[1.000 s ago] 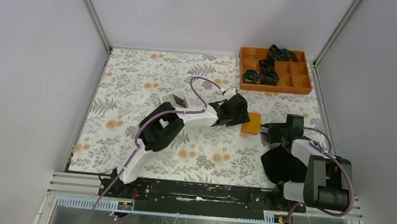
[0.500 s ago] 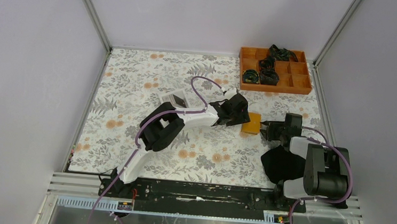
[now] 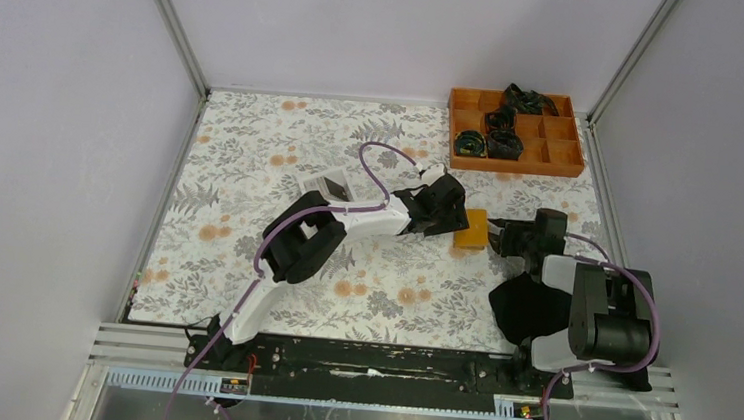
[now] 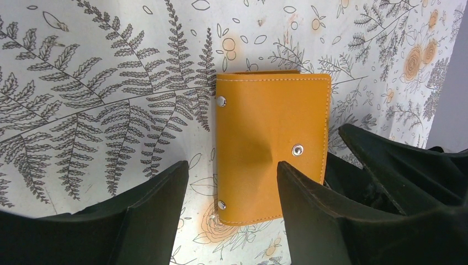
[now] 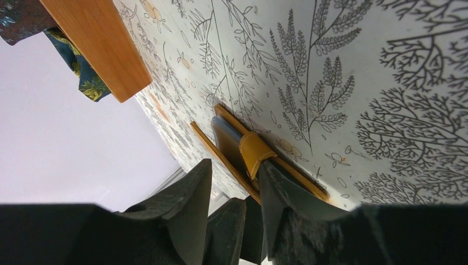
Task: Put the credit cards into the card holder
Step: Close the card holder at the center of the board.
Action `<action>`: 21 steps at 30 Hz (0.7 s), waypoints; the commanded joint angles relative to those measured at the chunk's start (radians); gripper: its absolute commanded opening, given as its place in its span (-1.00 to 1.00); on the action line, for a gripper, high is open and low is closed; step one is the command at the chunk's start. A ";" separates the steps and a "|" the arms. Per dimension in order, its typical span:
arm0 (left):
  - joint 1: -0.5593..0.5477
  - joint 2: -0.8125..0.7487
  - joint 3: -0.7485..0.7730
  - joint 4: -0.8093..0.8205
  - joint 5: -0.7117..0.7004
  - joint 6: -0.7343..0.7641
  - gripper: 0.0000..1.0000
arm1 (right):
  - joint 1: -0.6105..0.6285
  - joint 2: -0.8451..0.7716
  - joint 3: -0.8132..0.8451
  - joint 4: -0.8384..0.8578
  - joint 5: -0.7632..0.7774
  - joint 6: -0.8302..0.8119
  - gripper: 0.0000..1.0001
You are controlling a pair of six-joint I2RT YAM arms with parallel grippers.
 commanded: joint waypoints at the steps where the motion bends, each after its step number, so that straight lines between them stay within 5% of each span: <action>1: -0.001 0.171 -0.096 -0.363 0.026 0.041 0.39 | -0.004 0.030 -0.002 0.082 -0.023 0.032 -0.11; 11: -0.001 0.177 -0.101 -0.377 0.023 0.054 0.39 | -0.002 0.137 -0.037 0.317 -0.031 0.136 -0.15; 21: 0.001 0.177 -0.123 -0.384 0.017 0.066 0.39 | -0.002 0.166 -0.003 0.353 -0.032 0.209 -0.73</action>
